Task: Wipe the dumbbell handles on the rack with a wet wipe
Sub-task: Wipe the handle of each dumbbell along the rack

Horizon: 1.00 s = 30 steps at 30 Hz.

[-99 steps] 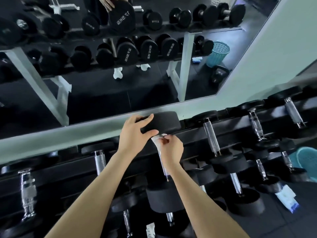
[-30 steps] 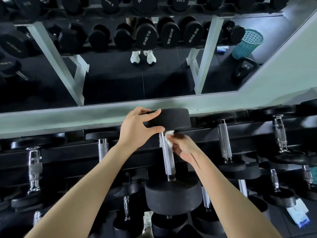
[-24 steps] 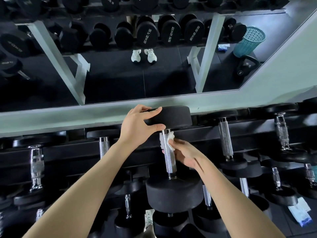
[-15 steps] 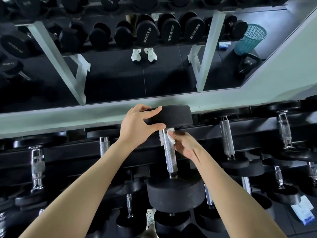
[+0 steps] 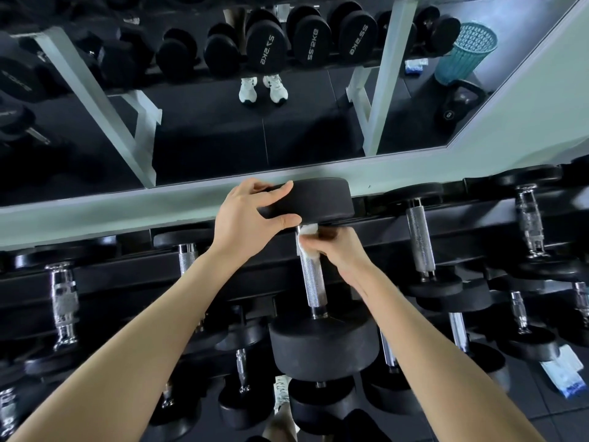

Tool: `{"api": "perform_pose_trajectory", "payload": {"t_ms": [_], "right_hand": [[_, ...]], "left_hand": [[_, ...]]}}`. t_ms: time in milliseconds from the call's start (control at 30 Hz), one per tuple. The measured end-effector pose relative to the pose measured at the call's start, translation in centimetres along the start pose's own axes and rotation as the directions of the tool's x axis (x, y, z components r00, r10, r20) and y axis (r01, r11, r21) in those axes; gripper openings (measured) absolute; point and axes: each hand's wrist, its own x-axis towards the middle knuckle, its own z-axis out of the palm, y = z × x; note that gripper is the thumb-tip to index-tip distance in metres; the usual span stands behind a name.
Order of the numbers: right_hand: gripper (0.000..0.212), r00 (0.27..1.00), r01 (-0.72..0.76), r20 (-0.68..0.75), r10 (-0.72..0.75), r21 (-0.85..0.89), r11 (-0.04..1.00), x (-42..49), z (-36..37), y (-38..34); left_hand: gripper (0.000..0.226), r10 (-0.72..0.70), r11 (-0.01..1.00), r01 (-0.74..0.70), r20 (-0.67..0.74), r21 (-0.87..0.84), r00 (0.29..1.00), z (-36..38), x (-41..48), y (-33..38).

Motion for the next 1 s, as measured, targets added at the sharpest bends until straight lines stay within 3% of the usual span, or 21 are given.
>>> {"api": "perform_pose_trajectory", "payload": {"t_ms": [67,167,333,467,567,733,800,900,1000], "right_hand": [[0.016,1.000,0.001,0.015,-0.001,0.013,1.000,0.0,0.2,-0.1],[0.019,0.988,-0.138,0.075,0.134,0.055,0.989,-0.8,-0.1,1.0],[0.009,0.898,-0.326,0.261,0.354,-0.143,0.934,-2.1,-1.8,2.7],[0.013,0.896,-0.243,0.270,0.353,-0.368,0.897,-3.0,-2.1,2.4],[0.017,0.916,-0.148,0.218,0.337,-0.597,0.788,-3.9,-2.1,2.5],[0.038,0.966,-0.108,0.057,0.252,-0.795,0.597,-5.3,-0.3,2.1],[0.039,0.976,-0.140,-0.003,0.217,-0.772,0.620,-6.2,0.1,1.6],[0.041,0.987,-0.140,-0.021,0.159,-0.592,0.793,-7.4,0.8,0.2],[0.037,0.995,-0.088,-0.014,0.101,-0.613,0.785,-8.5,2.2,-0.8]], "left_hand": [[0.053,0.005,1.000,-0.005,0.003,0.010,1.000,0.0,0.0,-0.1],[0.054,-0.005,1.000,0.004,0.007,0.014,1.000,0.0,0.1,0.0],[0.054,0.003,1.000,-0.003,-0.002,0.016,1.000,-0.2,0.0,0.1],[0.054,0.003,1.000,-0.003,0.014,0.012,1.000,-0.3,0.0,0.3],[0.054,-0.004,1.000,0.004,0.019,0.001,1.000,-0.4,0.0,0.4],[0.054,0.001,1.000,-0.001,0.033,-0.005,0.999,-0.5,0.0,0.6],[0.055,0.006,1.000,-0.006,0.064,0.006,0.998,-0.5,-0.1,0.7],[0.049,0.001,1.000,-0.002,0.063,0.013,0.998,-0.6,-1.0,0.7],[0.024,-0.079,0.994,0.061,-0.193,-0.094,0.978,-0.5,-3.9,0.7]]}}
